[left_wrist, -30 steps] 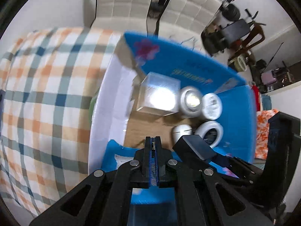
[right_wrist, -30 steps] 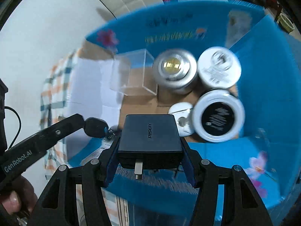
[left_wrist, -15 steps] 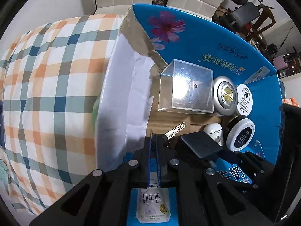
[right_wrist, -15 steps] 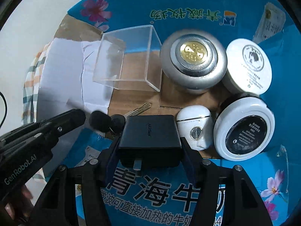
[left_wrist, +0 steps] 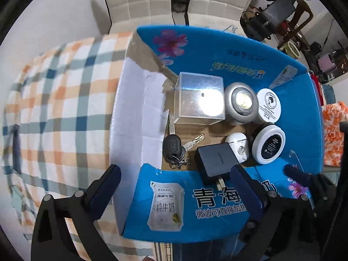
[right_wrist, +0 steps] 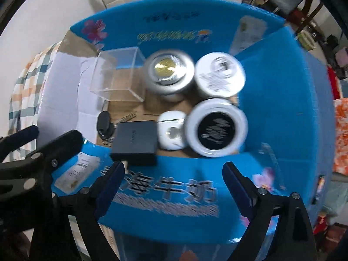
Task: Organize rigid objects
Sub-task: 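Open both grippers and lift them out of the blue box, then grasp the round gold tin on the tablecloth with the right gripper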
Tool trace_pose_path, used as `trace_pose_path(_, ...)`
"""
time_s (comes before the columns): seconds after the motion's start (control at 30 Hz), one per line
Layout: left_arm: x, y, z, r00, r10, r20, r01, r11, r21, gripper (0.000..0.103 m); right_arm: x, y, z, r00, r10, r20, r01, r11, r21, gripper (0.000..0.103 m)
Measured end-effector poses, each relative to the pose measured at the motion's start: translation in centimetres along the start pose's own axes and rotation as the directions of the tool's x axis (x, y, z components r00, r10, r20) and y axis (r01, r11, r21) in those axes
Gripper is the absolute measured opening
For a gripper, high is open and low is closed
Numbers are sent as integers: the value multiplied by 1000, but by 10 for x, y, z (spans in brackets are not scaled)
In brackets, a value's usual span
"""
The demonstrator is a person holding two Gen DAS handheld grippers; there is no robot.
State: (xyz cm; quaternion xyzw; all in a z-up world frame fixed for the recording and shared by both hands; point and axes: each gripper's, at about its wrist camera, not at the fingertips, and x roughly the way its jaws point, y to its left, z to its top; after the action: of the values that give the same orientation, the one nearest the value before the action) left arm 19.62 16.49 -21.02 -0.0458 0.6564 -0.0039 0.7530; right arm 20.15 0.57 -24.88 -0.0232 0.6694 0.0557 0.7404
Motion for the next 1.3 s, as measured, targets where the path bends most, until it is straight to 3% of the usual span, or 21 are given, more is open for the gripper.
trace_pose_path(0.27, -57, -15, -18, 994, 35, 101, -37, 999, 23, 103, -72, -21, -17, 995, -3, 100, 1, 1000, 16, 94)
trace_pose_path(0.6, -121, -17, -44, 985, 44, 167, -43, 999, -10, 103, -165, -34, -46, 976, 68, 208, -73, 997, 19, 94)
trace_pose_path(0.87, -155, -28, -53, 972, 35, 231, -34, 999, -8, 103, -205, -42, -57, 960, 104, 261, -108, 994, 1, 94)
trace_pose_path(0.97, -150, -35, -48, 970, 36, 239, -35, 999, -8, 103, -203, -66, -57, 958, 98, 268, -115, 992, 48, 94)
trace_pose_path(1.07, -128, -38, -37, 972, 65, 227, -59, 998, -32, 103, -185, -113, -52, 967, 36, 251, -81, 982, 172, 94)
trace_pose_path(1.17, -94, -37, -24, 986, 48, 160, -36, 996, -82, 103, -144, -175, -40, 982, 19, 190, -84, 935, 343, 94)
trace_pose_path(1.3, -43, -39, -3, 997, -42, 69, 55, 980, -193, 103, -78, -236, -19, 987, 93, 131, -149, 839, 523, 94)
